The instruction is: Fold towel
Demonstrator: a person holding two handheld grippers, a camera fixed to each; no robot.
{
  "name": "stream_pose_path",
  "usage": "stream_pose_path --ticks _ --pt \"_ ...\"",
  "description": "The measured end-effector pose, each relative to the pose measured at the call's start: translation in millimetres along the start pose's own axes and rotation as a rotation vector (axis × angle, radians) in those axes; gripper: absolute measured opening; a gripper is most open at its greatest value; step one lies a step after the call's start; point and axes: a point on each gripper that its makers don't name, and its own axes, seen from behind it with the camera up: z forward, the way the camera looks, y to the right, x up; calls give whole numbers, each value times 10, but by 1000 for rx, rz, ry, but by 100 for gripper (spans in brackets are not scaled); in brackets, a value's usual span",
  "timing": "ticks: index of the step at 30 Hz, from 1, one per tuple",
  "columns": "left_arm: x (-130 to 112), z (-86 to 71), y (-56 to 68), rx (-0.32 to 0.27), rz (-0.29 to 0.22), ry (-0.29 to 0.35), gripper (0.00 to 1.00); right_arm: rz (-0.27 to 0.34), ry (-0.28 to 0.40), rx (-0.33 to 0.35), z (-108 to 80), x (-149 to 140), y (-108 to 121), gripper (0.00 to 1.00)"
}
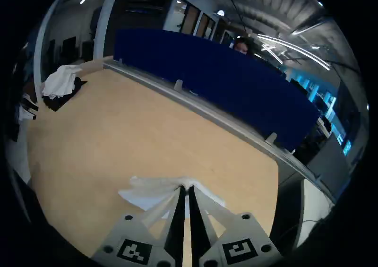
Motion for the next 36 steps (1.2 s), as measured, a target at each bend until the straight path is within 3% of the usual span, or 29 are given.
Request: stream_pose_path --ticks 19,26,36 --pt "58 37 142 3 20 -2 94 -4 -56 -5 22 -501 123 5" --pt "66 40 191 0 23 -2 93 24 -85 -12 -69 -934 137 5" --pt "35 47 274 -6 40 -8 94 108 -210 -55 -226 -1777 192 5"
